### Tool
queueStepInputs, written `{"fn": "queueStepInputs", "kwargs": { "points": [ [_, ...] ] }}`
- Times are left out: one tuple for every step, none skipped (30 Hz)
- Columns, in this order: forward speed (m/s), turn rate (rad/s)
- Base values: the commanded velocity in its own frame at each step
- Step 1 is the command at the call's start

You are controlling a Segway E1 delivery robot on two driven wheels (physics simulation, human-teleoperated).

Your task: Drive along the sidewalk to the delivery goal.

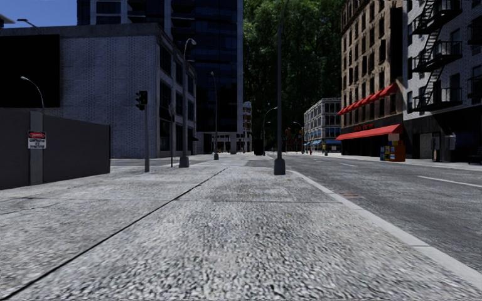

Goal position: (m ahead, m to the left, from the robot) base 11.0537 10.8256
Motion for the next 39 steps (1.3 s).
{"fn": "queueStepInputs", "kwargs": {
  "points": [
    [2.0, 0.0],
    [2.0, 0.0],
    [2.0, 0.0],
    [2.0, 0.0],
    [2.0, 0.0],
    [2.0, 0.0],
    [2.0, 0.0],
    [2.0, 0.0],
    [2.0, 0.0],
    [2.0, 0.0],
    [2.0, 0.0],
    [2.0, 0.0],
    [2.0, 0.0],
    [2.0, 0.0],
    [2.0, 0.0],
    [2.0, 0.0],
    [2.0, 0.0],
    [2.0, 0.0],
    [2.0, 0.0],
    [2.0, 0.0],
    [2.0, 0.0],
    [2.0, 0.0],
    [2.0, 0.0],
    [2.0, 0.0],
    [2.0, 0.0],
    [2.0, 0.0],
    [2.0, 0.0],
    [2.0, 0.0],
    [2.0, 0.05],
    [2.0, 0.05],
    [2.0, 0.16],
    [2.0, 0.23],
    [2.0, 0.27],
    [2.0, 0.28],
    [2.0, 0.28],
    [2.0, 0.28],
    [2.0, 0.28],
    [2.0, 0.28],
    [2.0, 0.28]
  ]
}}
